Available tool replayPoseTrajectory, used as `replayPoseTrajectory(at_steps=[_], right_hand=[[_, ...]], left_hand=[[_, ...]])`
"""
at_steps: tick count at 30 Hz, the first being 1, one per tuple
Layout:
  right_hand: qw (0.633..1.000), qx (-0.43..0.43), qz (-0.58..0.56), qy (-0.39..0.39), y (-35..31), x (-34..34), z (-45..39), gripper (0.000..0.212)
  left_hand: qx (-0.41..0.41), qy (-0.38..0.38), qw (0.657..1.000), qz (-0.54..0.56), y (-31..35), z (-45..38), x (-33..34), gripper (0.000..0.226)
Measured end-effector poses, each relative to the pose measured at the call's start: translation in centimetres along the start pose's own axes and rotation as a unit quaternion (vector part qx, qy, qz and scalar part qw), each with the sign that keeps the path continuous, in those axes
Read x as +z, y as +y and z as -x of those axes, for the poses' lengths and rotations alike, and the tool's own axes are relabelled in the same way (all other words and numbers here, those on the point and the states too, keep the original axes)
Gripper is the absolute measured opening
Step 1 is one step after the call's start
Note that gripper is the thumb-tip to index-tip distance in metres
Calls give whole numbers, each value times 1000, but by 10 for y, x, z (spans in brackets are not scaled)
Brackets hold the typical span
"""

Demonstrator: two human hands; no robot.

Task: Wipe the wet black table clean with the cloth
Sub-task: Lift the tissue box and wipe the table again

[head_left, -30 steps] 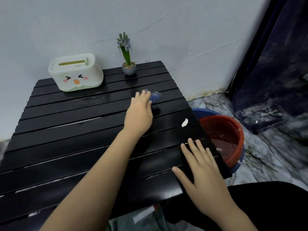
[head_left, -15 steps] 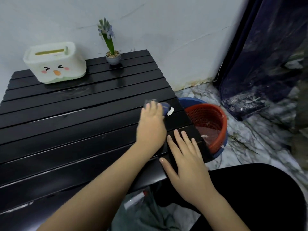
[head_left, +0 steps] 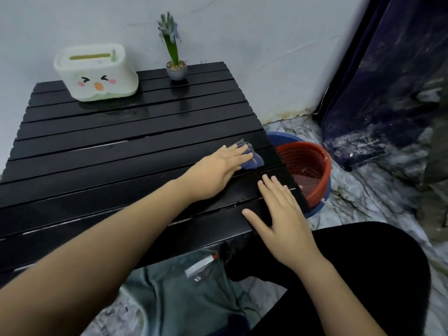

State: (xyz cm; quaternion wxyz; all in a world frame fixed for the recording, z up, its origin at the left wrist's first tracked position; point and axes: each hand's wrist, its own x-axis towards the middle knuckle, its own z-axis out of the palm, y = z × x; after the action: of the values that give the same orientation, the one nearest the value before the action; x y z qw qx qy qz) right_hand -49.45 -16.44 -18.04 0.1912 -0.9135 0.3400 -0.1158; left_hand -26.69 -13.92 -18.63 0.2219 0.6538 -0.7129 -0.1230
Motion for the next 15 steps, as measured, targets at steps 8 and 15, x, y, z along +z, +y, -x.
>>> replayPoseTrajectory(at_steps=[8, 15], right_hand=[[1000, 12, -20, -7, 3, -10, 7, 77], [998, 49, -33, 3, 10, -17, 25, 75]], left_hand=[[-120, 4, 993, -19, -25, 219, -72, 49], [-79, 9, 996, -38, -1, 202, -54, 48]])
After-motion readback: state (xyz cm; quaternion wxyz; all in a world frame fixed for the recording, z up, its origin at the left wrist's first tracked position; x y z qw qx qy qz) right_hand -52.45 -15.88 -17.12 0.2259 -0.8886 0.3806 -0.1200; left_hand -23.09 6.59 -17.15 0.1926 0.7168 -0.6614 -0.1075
